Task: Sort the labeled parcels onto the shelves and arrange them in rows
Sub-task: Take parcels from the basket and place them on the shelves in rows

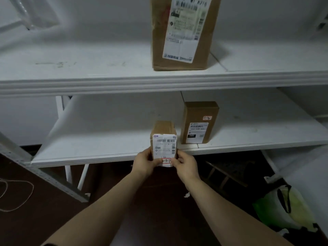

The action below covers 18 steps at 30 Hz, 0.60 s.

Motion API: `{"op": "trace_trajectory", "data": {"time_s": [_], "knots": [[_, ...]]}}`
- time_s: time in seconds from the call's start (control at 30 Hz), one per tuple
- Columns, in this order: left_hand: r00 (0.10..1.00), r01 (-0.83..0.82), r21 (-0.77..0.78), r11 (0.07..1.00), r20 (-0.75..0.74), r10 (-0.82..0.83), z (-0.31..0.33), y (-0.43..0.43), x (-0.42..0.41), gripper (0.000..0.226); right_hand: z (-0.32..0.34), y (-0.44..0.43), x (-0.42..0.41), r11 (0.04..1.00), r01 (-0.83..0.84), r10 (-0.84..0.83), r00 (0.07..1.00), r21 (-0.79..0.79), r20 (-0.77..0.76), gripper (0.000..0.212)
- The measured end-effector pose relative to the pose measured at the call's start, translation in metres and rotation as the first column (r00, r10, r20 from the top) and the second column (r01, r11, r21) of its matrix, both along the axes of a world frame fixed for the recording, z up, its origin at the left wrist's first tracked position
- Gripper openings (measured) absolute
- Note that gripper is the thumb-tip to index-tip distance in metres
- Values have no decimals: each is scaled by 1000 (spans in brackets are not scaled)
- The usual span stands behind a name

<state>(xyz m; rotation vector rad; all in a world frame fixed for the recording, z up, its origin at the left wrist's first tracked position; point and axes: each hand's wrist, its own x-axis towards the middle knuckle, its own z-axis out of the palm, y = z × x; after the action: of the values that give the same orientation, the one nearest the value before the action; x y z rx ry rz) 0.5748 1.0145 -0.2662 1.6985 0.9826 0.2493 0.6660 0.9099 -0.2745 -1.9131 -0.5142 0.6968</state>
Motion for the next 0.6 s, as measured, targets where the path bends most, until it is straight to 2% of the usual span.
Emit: {"op": "trace_trajectory", "data": {"time_s": [0.2, 0.37, 0.47, 0.53, 0.6], "knots": [[998, 13, 153, 988, -62, -4, -45, 35, 34, 43, -40, 42, 24, 999, 7, -6, 1000, -35, 6, 43], [995, 7, 211, 977, -96, 13, -65, 46, 57, 39, -59, 59, 34, 999, 48, -48, 999, -16, 1, 43], [993, -12, 221, 975, -115, 38, -71, 48, 69, 37, -62, 62, 42, 998, 39, -36, 998, -58, 54, 47], [992, -24, 216, 976, -115, 50, -76, 49, 76, 39, -64, 62, 47, 997, 38, -36, 999, -65, 30, 53], [993, -43, 196, 980, -99, 63, -81, 49, 82, 49, -65, 58, 50, 993, 98, -101, 994, -72, -30, 64]]}}
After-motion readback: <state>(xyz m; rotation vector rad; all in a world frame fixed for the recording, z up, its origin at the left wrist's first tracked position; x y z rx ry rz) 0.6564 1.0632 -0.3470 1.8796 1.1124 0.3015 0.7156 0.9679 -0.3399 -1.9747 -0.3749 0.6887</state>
